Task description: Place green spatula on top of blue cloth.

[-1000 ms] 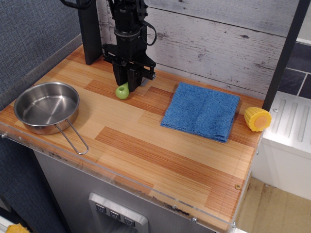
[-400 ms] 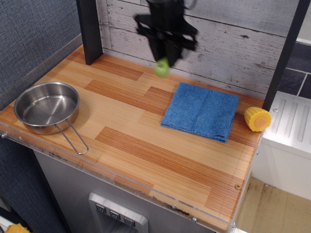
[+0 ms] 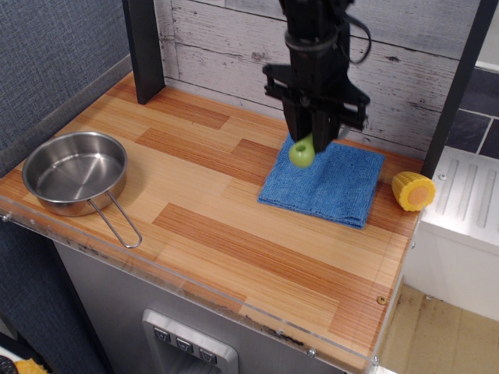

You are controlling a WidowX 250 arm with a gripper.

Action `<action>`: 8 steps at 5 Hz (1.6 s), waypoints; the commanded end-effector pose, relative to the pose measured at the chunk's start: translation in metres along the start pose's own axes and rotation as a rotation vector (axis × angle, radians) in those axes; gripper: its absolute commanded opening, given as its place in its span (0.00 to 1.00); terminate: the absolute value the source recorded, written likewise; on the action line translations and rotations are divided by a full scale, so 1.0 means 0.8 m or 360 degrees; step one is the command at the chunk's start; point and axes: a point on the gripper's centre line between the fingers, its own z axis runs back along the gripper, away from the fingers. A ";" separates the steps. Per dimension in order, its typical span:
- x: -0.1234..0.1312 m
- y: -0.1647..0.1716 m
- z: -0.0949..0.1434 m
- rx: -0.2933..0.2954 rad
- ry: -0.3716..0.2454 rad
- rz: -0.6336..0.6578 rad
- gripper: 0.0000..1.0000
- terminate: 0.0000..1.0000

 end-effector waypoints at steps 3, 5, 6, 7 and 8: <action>0.006 0.016 0.044 0.0044 -0.0052 0.0008 1.00 0.00; -0.034 0.093 0.119 0.0135 -0.0194 0.0308 1.00 0.00; -0.032 0.098 0.100 0.0041 -0.0108 0.0257 1.00 0.00; -0.028 0.088 0.084 -0.0014 -0.0012 0.0156 1.00 0.00; -0.025 0.088 0.082 0.0032 0.0005 0.0070 1.00 0.00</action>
